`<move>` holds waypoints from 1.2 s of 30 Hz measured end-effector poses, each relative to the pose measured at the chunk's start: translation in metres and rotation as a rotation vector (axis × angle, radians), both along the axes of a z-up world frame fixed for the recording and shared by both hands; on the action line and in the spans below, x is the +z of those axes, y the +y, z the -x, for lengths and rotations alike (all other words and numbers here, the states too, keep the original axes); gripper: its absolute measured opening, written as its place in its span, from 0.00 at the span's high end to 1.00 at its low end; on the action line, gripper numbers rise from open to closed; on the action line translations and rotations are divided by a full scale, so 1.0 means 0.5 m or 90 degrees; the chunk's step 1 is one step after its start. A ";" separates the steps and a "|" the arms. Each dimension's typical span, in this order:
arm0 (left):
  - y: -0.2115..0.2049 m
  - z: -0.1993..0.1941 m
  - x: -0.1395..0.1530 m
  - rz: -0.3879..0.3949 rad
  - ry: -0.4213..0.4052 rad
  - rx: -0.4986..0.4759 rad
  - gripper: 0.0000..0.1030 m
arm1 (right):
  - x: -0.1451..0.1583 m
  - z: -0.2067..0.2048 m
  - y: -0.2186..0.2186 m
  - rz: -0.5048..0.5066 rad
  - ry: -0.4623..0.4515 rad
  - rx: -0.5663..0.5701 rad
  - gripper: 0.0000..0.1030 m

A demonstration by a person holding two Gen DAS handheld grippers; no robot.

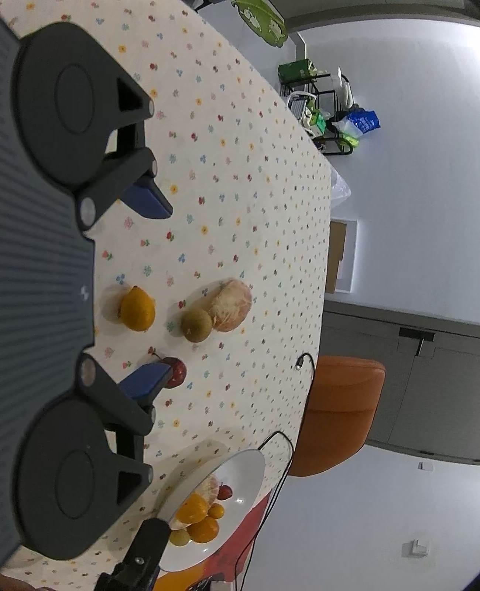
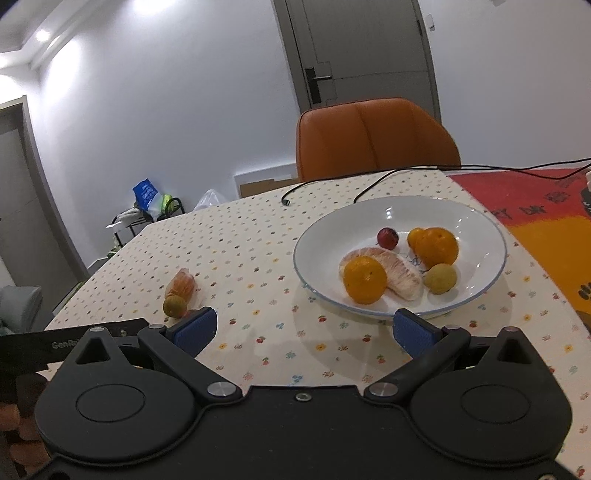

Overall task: Organize fruits
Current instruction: 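Move both tools back to the lemon and red plum on the tablecloth, then grasp the yellow lemon with the left tool while the right tool grasps the red plum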

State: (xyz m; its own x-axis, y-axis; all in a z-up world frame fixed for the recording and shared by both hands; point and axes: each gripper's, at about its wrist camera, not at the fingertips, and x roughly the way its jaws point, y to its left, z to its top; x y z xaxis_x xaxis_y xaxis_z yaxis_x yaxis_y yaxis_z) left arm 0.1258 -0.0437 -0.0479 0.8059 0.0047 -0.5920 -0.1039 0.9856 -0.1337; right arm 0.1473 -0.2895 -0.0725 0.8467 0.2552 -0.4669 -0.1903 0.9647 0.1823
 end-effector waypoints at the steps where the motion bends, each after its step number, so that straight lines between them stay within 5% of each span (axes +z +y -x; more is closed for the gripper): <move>1: -0.002 -0.001 -0.003 0.000 -0.001 -0.001 0.19 | -0.001 -0.001 0.001 0.000 0.002 0.002 0.00; 12: 0.010 -0.018 -0.034 0.027 0.024 -0.020 0.72 | -0.006 -0.017 0.039 0.007 0.013 0.026 0.01; 16: 0.029 -0.018 -0.032 0.043 0.025 -0.014 0.74 | -0.007 -0.025 0.068 0.014 0.012 0.049 0.04; 30: 0.099 -0.017 -0.007 0.052 0.003 0.042 0.74 | -0.019 -0.066 0.148 0.005 0.049 0.127 0.41; 36: 0.132 -0.013 -0.002 0.058 -0.001 0.064 0.74 | -0.024 -0.080 0.180 0.014 0.056 0.143 0.43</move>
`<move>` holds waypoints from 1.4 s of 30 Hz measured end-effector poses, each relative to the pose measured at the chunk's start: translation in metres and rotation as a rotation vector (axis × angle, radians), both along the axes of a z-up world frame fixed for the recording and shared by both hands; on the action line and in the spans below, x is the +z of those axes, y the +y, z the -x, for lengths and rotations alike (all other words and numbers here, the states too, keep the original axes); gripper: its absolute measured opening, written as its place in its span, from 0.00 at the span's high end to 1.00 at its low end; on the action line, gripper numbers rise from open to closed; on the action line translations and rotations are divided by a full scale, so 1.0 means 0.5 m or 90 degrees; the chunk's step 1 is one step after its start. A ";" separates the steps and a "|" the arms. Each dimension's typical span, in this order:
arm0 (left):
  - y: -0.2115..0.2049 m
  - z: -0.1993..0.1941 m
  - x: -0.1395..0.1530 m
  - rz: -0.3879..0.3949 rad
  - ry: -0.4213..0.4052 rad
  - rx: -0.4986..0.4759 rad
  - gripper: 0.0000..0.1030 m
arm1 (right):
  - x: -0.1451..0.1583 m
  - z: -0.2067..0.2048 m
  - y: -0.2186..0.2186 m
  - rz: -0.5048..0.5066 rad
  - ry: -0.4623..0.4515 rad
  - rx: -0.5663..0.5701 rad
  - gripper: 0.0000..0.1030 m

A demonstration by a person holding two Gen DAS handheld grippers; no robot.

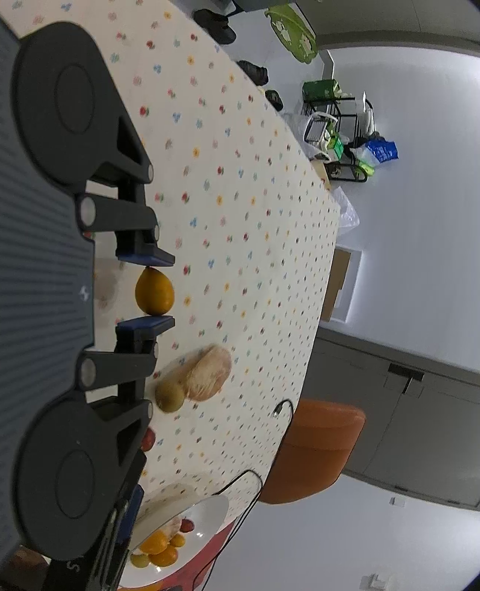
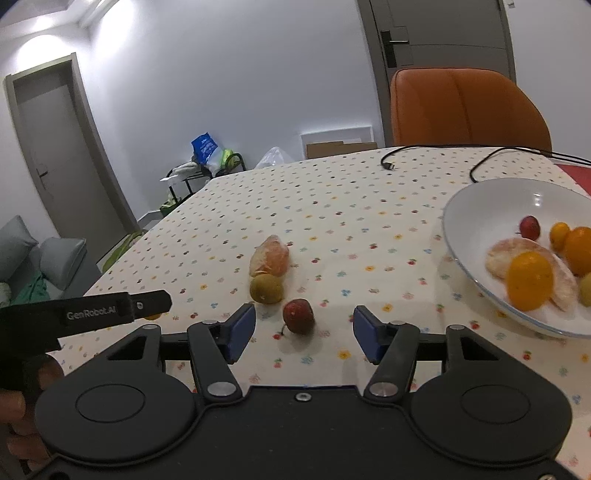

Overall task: Organize fruits
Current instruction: 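Grasp the yellow lemon with the left tool while the right tool grasps the red plum, then carry the lemon and red plum to the white plate and open both tools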

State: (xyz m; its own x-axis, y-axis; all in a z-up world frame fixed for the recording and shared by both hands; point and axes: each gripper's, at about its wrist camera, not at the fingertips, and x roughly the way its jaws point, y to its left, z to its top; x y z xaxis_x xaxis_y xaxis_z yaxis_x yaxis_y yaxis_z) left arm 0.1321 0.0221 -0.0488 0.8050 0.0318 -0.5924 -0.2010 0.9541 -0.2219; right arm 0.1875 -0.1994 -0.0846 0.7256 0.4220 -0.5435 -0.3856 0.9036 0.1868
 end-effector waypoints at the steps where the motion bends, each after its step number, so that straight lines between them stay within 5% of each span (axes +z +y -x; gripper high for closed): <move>1: 0.006 0.000 0.001 0.001 -0.001 0.003 0.74 | 0.000 -0.003 0.004 0.000 0.000 0.001 0.43; 10: 0.037 0.000 -0.004 0.008 -0.001 0.020 0.74 | -0.015 -0.034 0.031 0.010 0.017 -0.003 0.54; 15: 0.042 -0.002 -0.007 0.010 0.003 0.024 0.74 | -0.026 -0.039 0.031 0.016 0.029 -0.009 0.79; 42: -0.104 -0.029 0.040 -0.005 -0.039 -0.071 0.74 | 0.053 0.002 -0.127 -0.021 -0.044 -0.092 0.79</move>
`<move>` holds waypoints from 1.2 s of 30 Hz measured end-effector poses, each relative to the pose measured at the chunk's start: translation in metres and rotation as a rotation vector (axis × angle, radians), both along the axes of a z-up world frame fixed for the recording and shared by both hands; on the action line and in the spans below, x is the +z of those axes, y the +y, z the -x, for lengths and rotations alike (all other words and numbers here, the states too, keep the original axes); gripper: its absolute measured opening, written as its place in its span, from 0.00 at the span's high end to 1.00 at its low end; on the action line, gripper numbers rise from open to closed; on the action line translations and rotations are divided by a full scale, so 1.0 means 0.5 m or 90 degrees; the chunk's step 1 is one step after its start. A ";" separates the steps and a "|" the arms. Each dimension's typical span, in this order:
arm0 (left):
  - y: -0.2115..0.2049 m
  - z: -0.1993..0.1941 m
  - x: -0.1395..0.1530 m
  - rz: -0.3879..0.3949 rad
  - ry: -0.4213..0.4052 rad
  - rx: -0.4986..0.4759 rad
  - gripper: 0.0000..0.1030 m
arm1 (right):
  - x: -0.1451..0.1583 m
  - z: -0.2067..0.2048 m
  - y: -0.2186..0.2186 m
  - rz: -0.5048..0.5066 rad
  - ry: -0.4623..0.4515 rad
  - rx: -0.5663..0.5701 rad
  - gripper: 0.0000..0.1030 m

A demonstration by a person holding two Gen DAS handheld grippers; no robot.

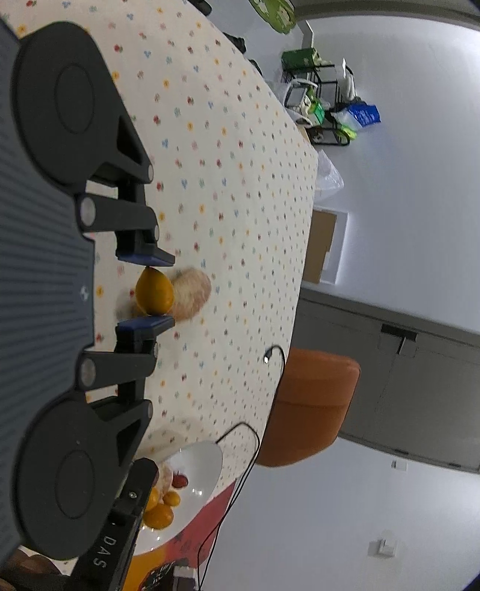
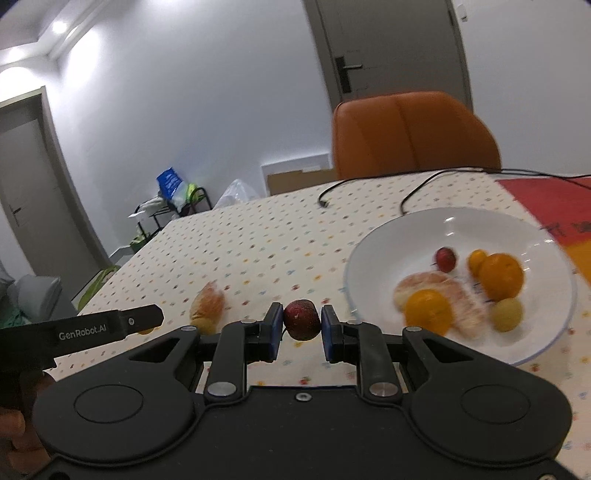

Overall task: Organize fruits
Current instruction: 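Carry the lemon and red plum to the white plate and open both tools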

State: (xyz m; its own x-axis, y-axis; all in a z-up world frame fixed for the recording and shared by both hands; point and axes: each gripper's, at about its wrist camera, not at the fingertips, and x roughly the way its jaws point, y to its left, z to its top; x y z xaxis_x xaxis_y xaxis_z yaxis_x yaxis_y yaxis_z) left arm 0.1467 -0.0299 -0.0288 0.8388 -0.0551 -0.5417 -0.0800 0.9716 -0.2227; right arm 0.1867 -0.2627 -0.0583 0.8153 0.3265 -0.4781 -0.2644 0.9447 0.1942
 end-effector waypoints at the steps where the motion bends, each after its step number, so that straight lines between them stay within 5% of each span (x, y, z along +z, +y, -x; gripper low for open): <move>1: -0.005 -0.002 0.001 0.000 -0.002 -0.004 0.74 | 0.002 0.002 -0.008 0.000 -0.003 -0.006 0.79; 22: -0.137 -0.027 0.029 -0.046 -0.023 -0.067 0.74 | -0.014 0.008 -0.160 -0.043 -0.014 -0.112 0.79; 29: -0.170 -0.037 0.037 -0.063 -0.030 -0.083 0.74 | -0.023 0.017 -0.205 -0.049 -0.029 -0.145 0.64; 36: -0.217 -0.057 0.040 -0.075 -0.036 -0.111 0.74 | -0.035 0.033 -0.246 -0.059 -0.025 -0.171 0.59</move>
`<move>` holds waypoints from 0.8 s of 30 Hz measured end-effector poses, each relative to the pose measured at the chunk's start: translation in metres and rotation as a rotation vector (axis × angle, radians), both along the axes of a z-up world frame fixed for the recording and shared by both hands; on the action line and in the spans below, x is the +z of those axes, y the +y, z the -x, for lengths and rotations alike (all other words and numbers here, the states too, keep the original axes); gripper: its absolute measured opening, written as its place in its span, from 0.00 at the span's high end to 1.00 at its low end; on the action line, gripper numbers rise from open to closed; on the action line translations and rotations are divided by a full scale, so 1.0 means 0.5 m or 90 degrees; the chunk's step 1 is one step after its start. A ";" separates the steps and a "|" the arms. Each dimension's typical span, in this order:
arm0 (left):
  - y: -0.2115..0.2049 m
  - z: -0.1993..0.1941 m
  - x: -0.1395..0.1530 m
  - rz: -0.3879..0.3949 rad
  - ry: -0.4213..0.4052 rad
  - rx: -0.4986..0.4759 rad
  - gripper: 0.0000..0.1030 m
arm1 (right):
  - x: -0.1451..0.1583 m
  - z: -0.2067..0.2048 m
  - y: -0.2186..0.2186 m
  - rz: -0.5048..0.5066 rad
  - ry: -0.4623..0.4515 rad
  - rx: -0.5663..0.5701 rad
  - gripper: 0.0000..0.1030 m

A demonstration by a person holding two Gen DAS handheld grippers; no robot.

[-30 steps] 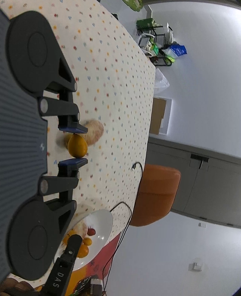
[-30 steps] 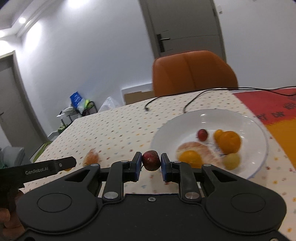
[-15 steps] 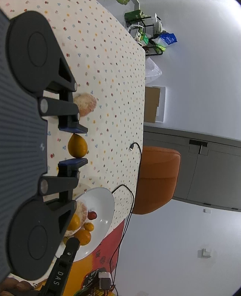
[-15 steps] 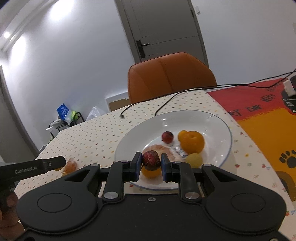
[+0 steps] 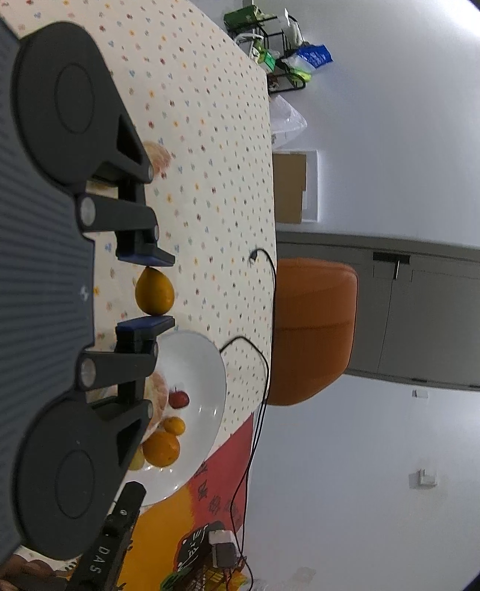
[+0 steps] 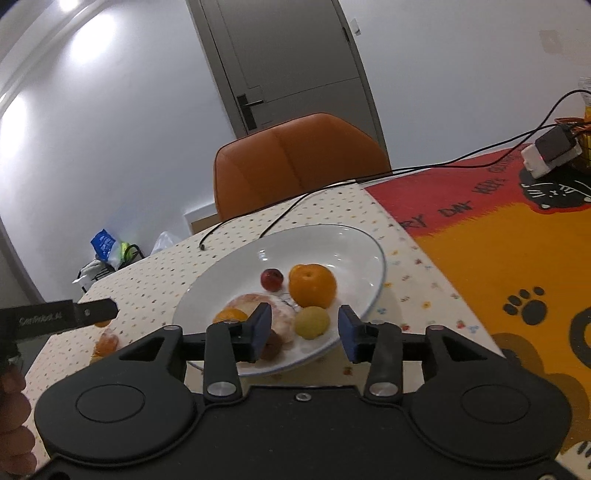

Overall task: Organize fruits
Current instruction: 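Carry the lemon and red plum to the white plate and open both tools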

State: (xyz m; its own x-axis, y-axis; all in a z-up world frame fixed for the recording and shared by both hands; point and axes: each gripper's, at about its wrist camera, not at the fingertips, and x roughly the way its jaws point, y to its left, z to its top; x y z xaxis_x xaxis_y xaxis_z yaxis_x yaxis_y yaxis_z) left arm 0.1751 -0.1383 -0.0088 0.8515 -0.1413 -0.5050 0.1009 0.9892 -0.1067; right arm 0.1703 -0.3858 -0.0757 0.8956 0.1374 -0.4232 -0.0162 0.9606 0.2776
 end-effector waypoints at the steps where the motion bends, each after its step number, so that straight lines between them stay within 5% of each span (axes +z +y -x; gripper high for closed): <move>1: -0.007 -0.002 0.000 -0.001 0.000 -0.004 0.74 | -0.001 0.001 -0.004 -0.002 0.001 -0.002 0.59; 16: -0.096 -0.032 0.004 -0.012 0.002 -0.057 0.73 | 0.000 0.014 -0.040 -0.020 -0.005 -0.026 0.53; 24: -0.077 -0.021 0.017 -0.018 -0.003 -0.034 0.69 | 0.004 0.020 -0.031 -0.024 -0.011 -0.020 0.47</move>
